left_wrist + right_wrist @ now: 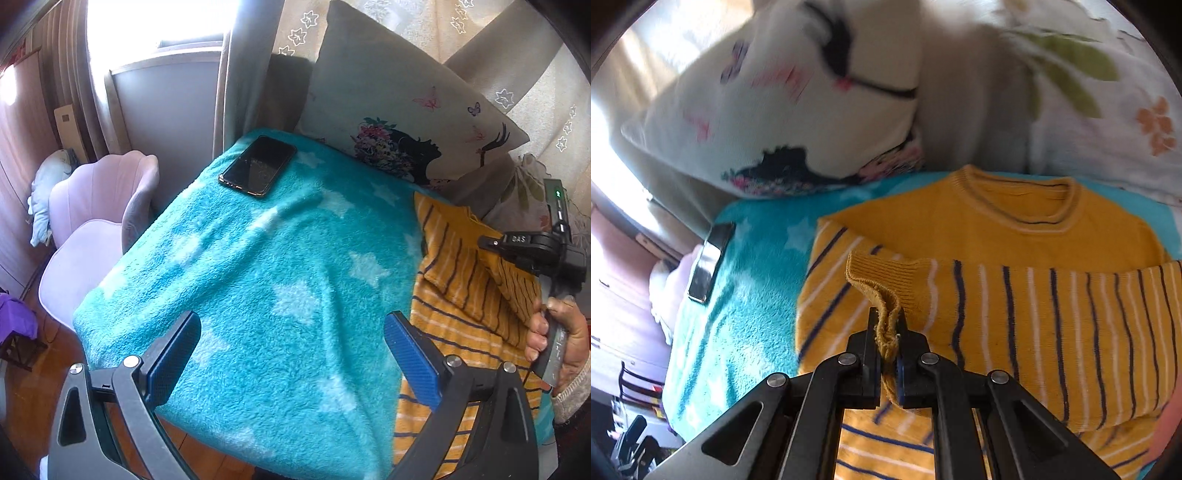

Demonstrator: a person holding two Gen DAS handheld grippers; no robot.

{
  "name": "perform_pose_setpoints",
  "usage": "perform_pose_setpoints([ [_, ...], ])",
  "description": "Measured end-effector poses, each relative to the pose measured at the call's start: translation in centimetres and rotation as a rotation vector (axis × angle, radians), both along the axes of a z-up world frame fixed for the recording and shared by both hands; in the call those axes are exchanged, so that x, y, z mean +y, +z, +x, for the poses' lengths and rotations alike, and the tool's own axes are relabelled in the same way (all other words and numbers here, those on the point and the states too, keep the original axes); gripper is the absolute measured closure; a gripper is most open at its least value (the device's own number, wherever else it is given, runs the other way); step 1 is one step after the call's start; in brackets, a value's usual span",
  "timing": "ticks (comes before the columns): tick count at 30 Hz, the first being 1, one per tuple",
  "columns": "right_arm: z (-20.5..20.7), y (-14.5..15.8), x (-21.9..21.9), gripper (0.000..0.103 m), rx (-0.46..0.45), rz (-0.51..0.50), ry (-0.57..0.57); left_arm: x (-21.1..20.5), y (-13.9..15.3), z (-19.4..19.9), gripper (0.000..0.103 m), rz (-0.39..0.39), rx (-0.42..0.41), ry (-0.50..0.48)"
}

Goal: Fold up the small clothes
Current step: 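Fold the held sleeve across the sweater body and open the right gripper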

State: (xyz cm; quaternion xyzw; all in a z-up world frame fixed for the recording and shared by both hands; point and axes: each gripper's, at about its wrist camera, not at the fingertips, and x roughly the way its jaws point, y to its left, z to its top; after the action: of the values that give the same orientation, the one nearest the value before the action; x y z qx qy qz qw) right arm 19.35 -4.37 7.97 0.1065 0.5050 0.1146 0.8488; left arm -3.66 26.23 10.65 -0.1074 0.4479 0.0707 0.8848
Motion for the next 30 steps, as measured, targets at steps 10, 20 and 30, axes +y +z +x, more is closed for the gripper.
perform_pose_setpoints([
  [10,2.7,-3.3,5.3,0.089,0.075,-0.022,0.040,1.4,-1.5,0.6,0.004,-0.019,0.031,-0.025],
  [20,0.3,-2.7,8.3,0.045,0.054,0.024,0.147,1.8,-2.6,1.9,0.004,-0.021,0.040,-0.053],
  [30,-8.1,-4.7,-2.6,0.045,0.141,0.002,-0.020,-3.2,-3.3,3.2,0.004,-0.084,0.068,-0.205],
])
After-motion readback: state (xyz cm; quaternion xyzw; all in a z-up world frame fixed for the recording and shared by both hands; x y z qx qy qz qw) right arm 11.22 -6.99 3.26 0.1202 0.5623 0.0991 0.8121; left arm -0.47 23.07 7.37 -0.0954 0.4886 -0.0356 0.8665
